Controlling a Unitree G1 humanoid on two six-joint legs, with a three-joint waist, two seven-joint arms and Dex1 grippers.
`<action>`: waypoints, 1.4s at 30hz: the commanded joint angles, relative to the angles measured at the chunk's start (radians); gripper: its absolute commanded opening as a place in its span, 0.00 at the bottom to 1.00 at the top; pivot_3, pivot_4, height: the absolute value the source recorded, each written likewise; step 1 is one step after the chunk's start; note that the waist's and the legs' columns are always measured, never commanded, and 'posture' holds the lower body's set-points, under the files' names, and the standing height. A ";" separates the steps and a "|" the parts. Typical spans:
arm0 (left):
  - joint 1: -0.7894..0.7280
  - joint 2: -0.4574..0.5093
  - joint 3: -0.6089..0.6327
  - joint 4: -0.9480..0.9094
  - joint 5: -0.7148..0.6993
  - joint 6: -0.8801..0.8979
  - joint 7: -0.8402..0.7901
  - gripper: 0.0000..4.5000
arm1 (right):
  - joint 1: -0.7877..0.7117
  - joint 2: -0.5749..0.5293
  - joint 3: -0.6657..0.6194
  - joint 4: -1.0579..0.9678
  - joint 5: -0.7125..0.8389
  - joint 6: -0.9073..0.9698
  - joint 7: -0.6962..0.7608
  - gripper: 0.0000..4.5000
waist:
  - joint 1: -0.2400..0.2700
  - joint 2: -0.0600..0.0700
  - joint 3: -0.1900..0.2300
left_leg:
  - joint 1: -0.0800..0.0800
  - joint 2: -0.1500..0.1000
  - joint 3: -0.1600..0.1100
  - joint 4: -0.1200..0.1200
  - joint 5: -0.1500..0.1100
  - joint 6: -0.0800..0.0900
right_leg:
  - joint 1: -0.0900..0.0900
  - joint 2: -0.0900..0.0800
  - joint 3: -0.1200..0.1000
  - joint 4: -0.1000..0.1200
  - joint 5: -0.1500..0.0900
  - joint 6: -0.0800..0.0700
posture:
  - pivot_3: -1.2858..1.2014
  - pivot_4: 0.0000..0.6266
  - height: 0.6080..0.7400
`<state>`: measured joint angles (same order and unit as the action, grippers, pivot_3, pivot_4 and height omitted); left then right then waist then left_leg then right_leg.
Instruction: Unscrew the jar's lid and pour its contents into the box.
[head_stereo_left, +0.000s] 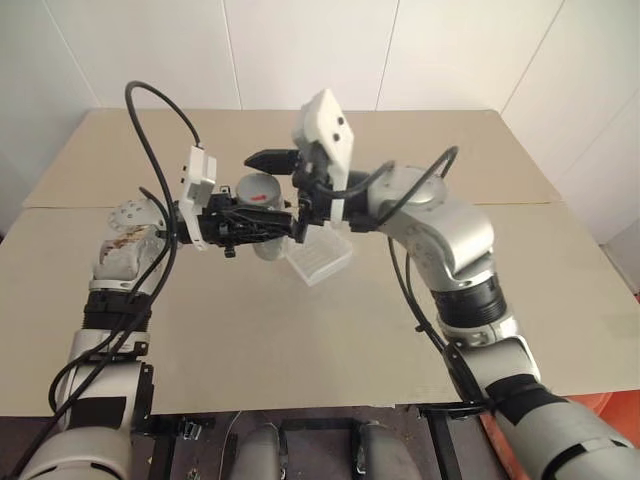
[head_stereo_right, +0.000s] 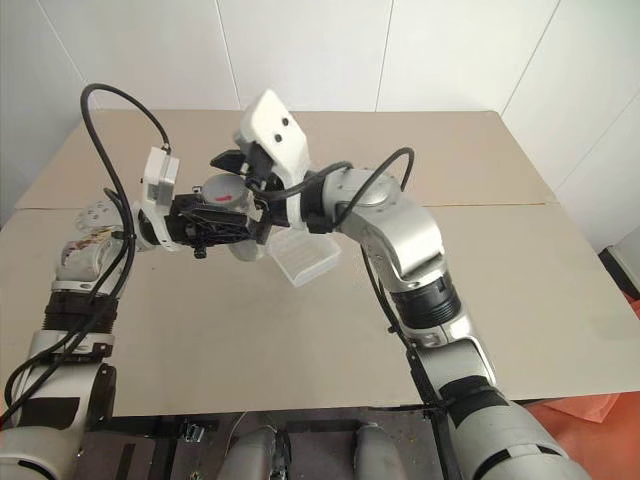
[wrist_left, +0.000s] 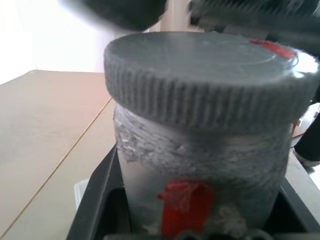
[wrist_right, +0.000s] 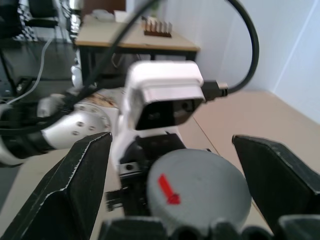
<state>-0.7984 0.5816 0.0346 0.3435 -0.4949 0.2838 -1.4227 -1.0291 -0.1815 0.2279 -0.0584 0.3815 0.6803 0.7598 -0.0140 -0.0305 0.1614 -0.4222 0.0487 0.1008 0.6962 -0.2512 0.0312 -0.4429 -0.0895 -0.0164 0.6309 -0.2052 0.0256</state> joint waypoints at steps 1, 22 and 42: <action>-0.025 0.005 0.010 -0.036 -0.007 -0.012 -0.007 0.43 | -0.045 0.014 -0.011 0.041 -0.032 -0.058 -0.019 0.99 | 0.000 0.000 0.000 | 0.000 0.000 0.000 0.000 0.000 0.000 | 0.000 0.000 0.000 0.000 0.000 0.000 | 0.52 0.24 1.00; 0.067 0.130 0.076 -0.128 -0.051 0.041 -0.017 0.43 | 0.041 -0.166 -0.125 0.022 0.029 -0.090 0.065 0.99 | 0.002 0.000 0.000 | 0.000 0.000 0.000 0.000 0.000 0.000 | 0.000 -0.001 0.000 -0.001 0.000 0.000 | 0.52 0.24 1.00; 0.006 0.014 0.024 -0.063 -0.012 -0.004 0.011 0.43 | -0.025 -0.006 -0.006 -0.012 -0.036 -0.084 -0.010 0.99 | 0.000 0.000 0.000 | 0.000 0.000 -0.001 0.000 0.000 0.000 | 0.000 0.000 0.000 0.000 0.000 0.000 | 0.52 0.24 1.00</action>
<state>-0.7692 0.5942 0.0530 0.2920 -0.5076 0.3003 -1.4084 -1.0183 -0.1929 0.2276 -0.0603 0.3582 0.6331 0.7615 -0.0137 -0.0305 0.1614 -0.4221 0.0486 0.1001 0.6964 -0.2510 0.0308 -0.4426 -0.0896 -0.0166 0.6310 -0.2051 0.0255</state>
